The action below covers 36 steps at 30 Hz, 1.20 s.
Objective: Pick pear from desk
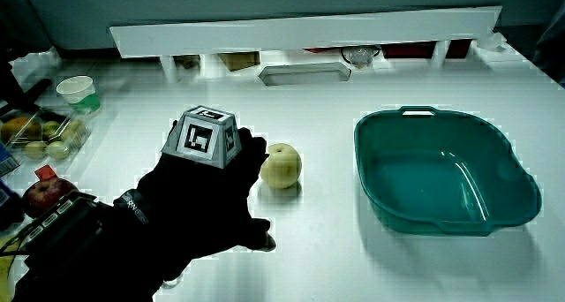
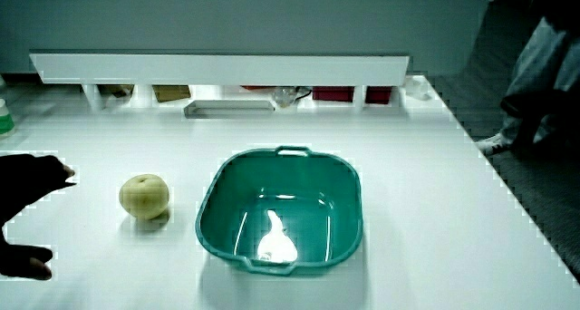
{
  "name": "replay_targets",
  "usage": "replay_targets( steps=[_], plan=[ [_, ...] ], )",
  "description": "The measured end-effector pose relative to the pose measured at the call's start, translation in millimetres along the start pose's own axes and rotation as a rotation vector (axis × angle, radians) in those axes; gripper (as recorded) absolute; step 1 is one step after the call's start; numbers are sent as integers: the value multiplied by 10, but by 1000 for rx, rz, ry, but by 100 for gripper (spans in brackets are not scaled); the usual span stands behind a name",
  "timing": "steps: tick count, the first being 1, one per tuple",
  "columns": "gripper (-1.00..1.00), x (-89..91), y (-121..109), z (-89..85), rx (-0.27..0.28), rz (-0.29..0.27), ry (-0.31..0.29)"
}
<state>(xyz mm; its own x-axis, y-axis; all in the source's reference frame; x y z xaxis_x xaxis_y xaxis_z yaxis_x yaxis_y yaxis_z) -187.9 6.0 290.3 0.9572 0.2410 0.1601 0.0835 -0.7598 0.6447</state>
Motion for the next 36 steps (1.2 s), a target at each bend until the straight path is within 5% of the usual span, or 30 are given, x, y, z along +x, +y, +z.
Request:
replay_targets(
  steps=[2, 3, 9, 10, 12, 13, 17, 18, 20, 23, 25, 28, 29, 30, 35, 36],
  plan=[
    [0, -50, 76, -1, 39, 10, 7],
    [0, -40, 94, 57, -29, -31, -50],
    [0, -206, 411, 30, 2, 7, -54],
    [0, -192, 432, 91, -64, -25, -127],
    [0, -208, 535, 102, -132, 9, -208],
    [0, -232, 583, 119, -69, -20, -141],
    [0, -276, 817, 147, -55, -27, -172],
    [0, -403, 1031, -44, -184, 85, -207],
    [0, -366, 1103, 27, -172, 59, -217],
    [0, -258, 1128, 170, -235, -72, -333],
    [0, -252, 1239, 139, -292, -81, -359],
    [0, -229, 1335, 146, -272, -4, -364],
    [0, -243, 1415, 97, -313, -67, -383],
    [0, -230, 1422, 110, -286, -17, -371],
    [0, -238, 1602, 1, -329, 0, -405],
    [0, -249, 1664, -37, -369, -49, -423]
  ],
)
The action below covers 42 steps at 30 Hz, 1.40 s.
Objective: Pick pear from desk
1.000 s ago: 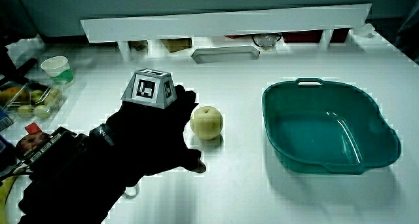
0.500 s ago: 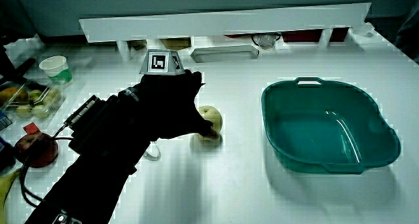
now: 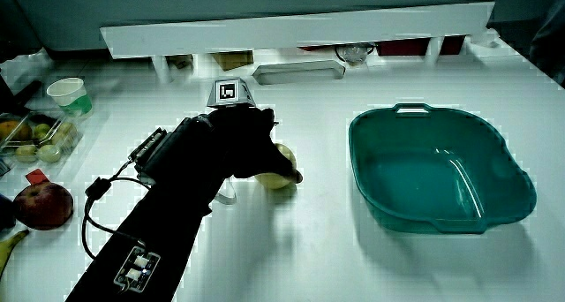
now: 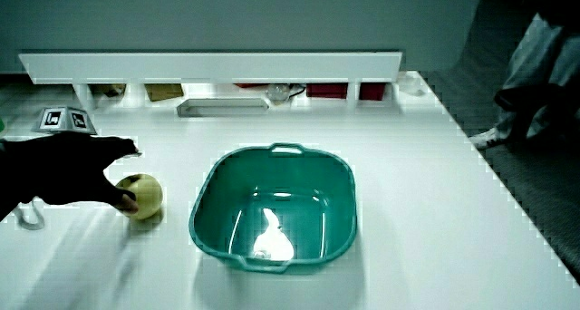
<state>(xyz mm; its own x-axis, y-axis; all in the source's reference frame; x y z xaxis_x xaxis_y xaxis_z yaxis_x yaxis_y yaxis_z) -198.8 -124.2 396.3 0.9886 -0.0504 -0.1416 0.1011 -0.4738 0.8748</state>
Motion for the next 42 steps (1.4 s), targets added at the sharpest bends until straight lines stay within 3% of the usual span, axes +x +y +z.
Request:
replay_targets(
  steps=[1, 2, 3, 10, 14, 15, 16, 24, 25, 26, 28, 29, 30, 42],
  plan=[
    [0, 19, 18, 7, -16, -18, -2],
    [0, 34, 23, 23, 33, 37, 4],
    [0, 22, 70, 23, 33, 25, -3],
    [0, 13, 268, -50, -34, 64, -31],
    [0, -17, 355, -92, -43, 65, -36],
    [0, -35, 405, -103, -74, 20, -40],
    [0, -5, 368, -101, -50, 68, -31],
    [0, -28, 423, -143, -46, 59, -51],
    [0, -44, 459, -150, -81, 19, -49],
    [0, -17, 418, -142, -41, 59, -46],
    [0, -15, 430, -146, -30, 44, -50],
    [0, -29, 454, -155, -65, 6, -55],
    [0, -4, 411, -146, -17, 46, -61],
    [50, -14, 383, -152, 115, 25, -114]
  ],
)
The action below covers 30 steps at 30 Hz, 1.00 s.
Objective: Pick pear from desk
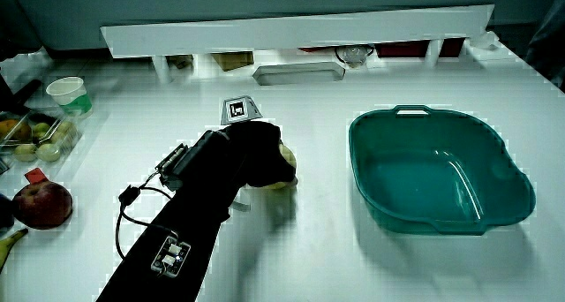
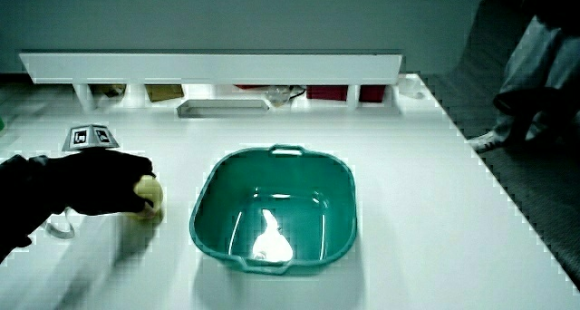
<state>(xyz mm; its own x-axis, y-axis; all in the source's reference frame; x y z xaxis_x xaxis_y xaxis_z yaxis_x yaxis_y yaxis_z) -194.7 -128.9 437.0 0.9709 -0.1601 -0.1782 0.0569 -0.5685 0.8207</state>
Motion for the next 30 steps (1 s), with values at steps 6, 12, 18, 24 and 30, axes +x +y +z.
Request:
replay_targets(
  steps=[6, 12, 18, 24, 30],
  plan=[
    [75, -3, -6, -6, 58, -23, -2],
    [100, -5, -26, -18, 85, -60, -5],
    [100, 26, -78, 18, 101, -93, 8],
    [100, 142, -276, 145, 166, -157, 17],
    [100, 407, -624, 302, 221, -226, 51]
  ],
)
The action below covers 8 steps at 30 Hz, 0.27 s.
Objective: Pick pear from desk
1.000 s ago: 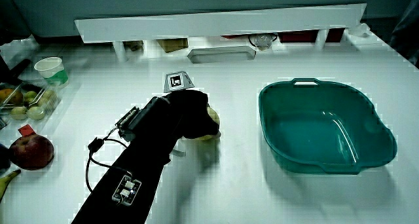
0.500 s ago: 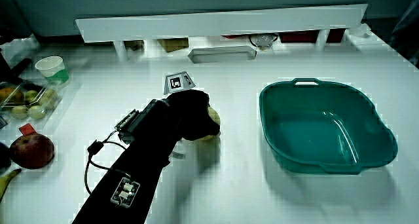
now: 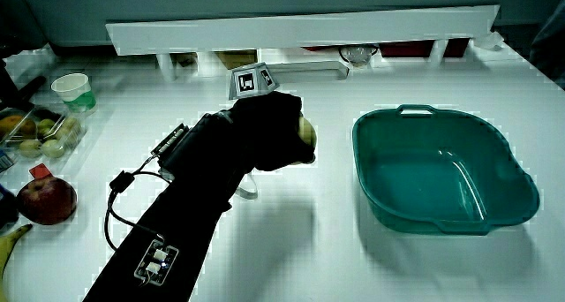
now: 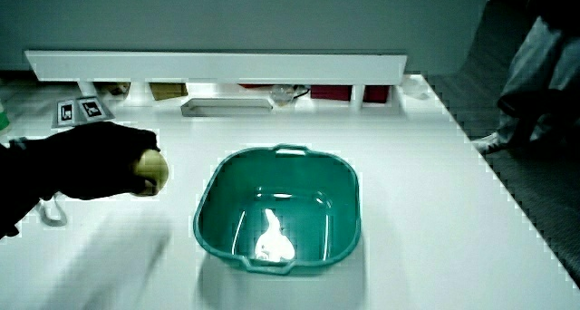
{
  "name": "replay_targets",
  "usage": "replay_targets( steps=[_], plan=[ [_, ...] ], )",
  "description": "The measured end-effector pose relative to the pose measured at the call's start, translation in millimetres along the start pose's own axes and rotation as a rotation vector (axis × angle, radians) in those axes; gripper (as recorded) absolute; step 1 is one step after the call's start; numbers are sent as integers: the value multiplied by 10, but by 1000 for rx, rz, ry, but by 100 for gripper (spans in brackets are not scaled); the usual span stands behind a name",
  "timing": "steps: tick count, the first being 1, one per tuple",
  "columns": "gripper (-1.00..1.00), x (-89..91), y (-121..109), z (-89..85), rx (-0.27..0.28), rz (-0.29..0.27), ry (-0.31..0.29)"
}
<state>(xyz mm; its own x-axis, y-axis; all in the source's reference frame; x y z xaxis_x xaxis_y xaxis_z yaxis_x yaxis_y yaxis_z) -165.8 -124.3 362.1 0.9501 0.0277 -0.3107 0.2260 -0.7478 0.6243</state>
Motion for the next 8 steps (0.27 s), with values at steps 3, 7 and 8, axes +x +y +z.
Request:
replay_targets(
  steps=[3, 7, 8],
  plan=[
    [100, 166, -64, 42, 8, -53, -49],
    [100, 449, -141, 62, 32, -133, -6],
    [100, 520, -160, 67, 38, -152, 4]
  ],
)
